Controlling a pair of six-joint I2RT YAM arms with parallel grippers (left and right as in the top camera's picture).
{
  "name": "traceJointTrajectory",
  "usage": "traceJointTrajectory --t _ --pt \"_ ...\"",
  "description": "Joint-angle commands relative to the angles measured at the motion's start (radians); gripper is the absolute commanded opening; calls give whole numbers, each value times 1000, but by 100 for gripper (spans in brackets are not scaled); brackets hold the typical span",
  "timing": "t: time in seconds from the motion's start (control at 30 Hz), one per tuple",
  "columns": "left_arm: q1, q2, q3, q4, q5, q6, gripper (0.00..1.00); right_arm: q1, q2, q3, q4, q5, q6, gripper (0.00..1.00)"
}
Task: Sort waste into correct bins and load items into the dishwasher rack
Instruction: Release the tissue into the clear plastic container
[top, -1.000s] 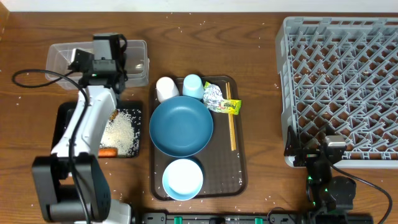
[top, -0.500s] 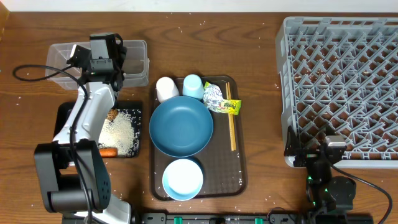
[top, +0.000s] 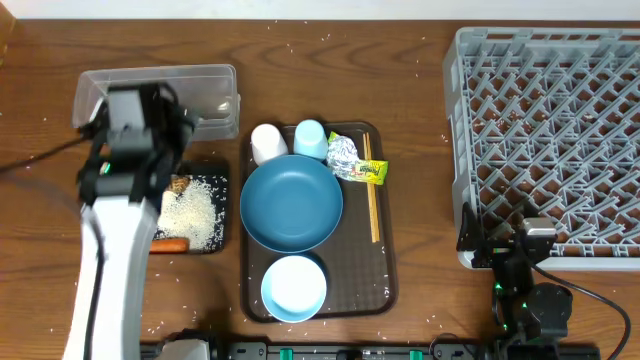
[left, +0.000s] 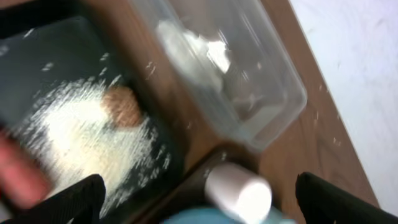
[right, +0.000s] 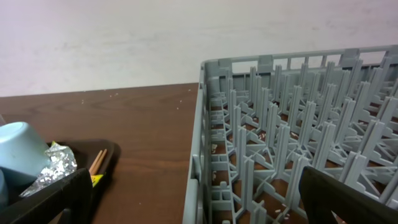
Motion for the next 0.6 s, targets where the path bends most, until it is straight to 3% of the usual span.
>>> traceJointTrajectory --t 0.0,0.1,0.27,0.43,0.57 --pt "4 -59 7 -116 124 14 98 6 0 -2 -4 -1 -5 99" --pt "-2 -84 7 -259 214 15 98 6 0 -2 -4 -1 -5 99" --pt "-52 -75 -5 -445 234 51 98 6 0 -2 -4 -1 -5 99" --pt "-86 -74 -12 -526 214 69 98 6 0 -2 -4 -1 -5 99" --pt "-79 -76 -12 -545 106 47 96 6 0 -2 -4 -1 -5 99"
